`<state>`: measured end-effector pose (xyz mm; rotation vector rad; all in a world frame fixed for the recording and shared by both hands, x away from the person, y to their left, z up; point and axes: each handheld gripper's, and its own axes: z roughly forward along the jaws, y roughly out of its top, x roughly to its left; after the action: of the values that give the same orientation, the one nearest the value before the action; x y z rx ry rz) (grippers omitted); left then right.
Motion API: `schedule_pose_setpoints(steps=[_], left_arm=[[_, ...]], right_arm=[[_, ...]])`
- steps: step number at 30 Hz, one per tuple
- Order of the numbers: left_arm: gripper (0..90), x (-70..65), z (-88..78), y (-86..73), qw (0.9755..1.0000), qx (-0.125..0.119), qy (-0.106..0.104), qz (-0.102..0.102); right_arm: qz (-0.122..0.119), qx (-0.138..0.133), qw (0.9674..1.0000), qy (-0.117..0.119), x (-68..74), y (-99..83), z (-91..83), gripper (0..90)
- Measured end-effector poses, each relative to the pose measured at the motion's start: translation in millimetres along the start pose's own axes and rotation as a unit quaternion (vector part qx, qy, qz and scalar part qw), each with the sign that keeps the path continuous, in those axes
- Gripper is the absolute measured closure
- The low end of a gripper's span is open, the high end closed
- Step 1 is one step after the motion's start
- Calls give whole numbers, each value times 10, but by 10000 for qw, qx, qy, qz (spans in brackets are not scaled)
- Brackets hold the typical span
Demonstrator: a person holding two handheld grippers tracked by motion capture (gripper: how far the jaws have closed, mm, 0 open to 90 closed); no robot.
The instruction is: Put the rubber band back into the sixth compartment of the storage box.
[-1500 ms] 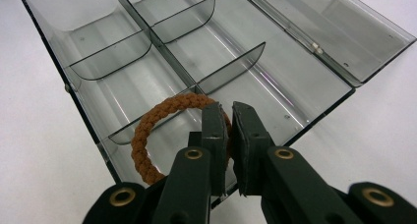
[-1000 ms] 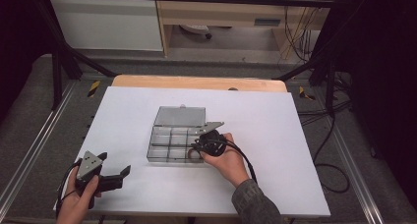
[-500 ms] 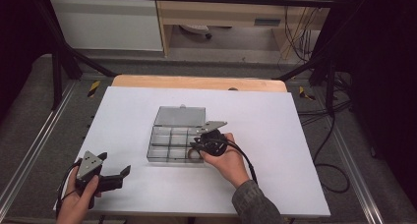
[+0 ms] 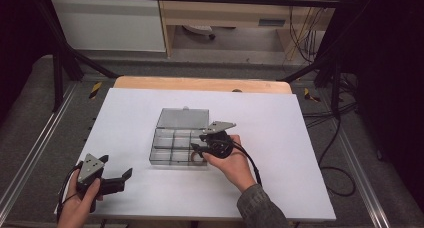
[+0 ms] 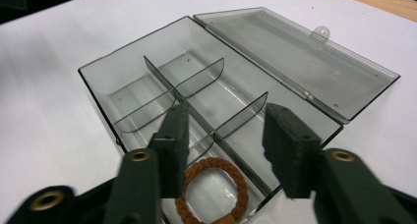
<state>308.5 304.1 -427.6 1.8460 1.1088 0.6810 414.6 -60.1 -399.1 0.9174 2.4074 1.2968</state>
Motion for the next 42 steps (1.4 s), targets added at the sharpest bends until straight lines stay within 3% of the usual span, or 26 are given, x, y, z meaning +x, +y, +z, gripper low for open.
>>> schedule_pose_setpoints(steps=[5, 9, 13, 23, 28, 37, 42], left_arm=[[51, -9, 2, 1, 10000, 1, -26, 12], [50, -4, 0, 2, 10000, -9, -27, 6], [50, -4, -2, 0, 10000, -20, -34, -14], [50, -12, -18, 15, 9999, -167, -35, -25], [50, -24, -22, 18, 9998, -216, -50, -10], [52, 3, -26, 15, 9994, -277, -44, -217], [51, -2, -31, 15, 9994, -289, -50, -183]], right_arm=[[177, -144, 9997, -45, -16, 29, -43, 329], [230, -300, 9991, -205, -32, 57, -98, 166], [265, -531, 9975, -386, -59, 104, -186, 67], [161, -1298, 9877, -860, -115, 224, -557, 50], [275, -1378, 9857, -934, -198, 236, -708, 59], [310, -1595, 9798, -1162, -323, 189, -999, 15], [380, -1655, 9772, -1273, -414, 157, -1150, 15]])
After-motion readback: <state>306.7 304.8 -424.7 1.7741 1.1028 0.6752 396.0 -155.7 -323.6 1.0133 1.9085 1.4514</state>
